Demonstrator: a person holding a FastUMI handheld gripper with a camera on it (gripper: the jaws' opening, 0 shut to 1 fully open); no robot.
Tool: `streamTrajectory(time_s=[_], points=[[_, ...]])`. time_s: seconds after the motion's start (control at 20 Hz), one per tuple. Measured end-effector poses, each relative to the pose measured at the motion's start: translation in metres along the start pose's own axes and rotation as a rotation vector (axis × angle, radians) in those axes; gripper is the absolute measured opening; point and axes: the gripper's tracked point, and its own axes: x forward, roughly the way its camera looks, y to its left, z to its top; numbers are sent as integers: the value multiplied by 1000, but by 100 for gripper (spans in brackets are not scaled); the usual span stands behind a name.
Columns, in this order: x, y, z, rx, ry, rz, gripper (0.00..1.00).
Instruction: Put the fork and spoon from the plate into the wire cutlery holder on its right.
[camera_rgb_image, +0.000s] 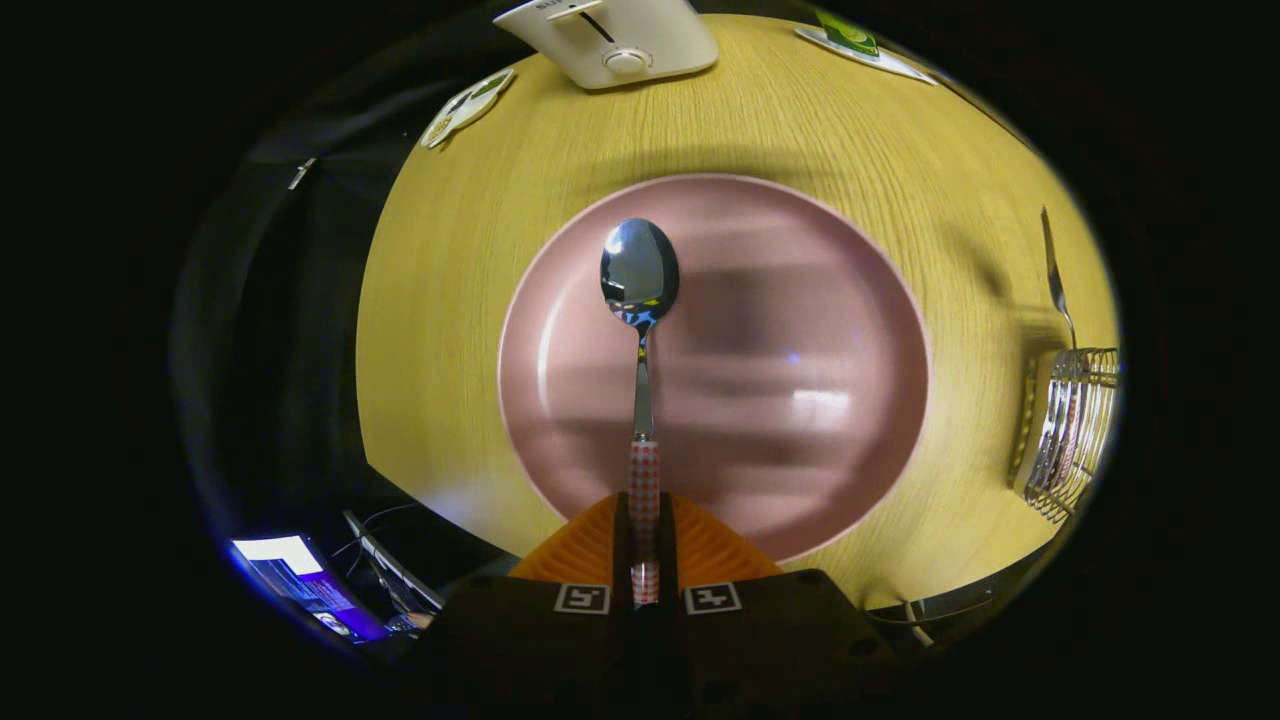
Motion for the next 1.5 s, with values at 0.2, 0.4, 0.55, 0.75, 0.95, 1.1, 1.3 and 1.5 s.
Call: streamTrajectory(time_s=[0.2, 0.4, 0.55, 0.75, 0.95, 1.1, 1.3, 1.5], points=[[-63, -25, -6, -72, -28, 4, 12], [-124, -66, -17, -106, -38, -23, 12], [-162, -105, -33, -111, 8, -57, 12], [-199, -161, -45, -124, 122, -130, 12], [-212, -201, -55, -159, 275, -191, 12], [-211, -217, -62, -214, 396, -212, 12], [-204, -230, -58, -273, 517, -253, 12], [-200, -240, -48, -247, 605, -259, 12]])
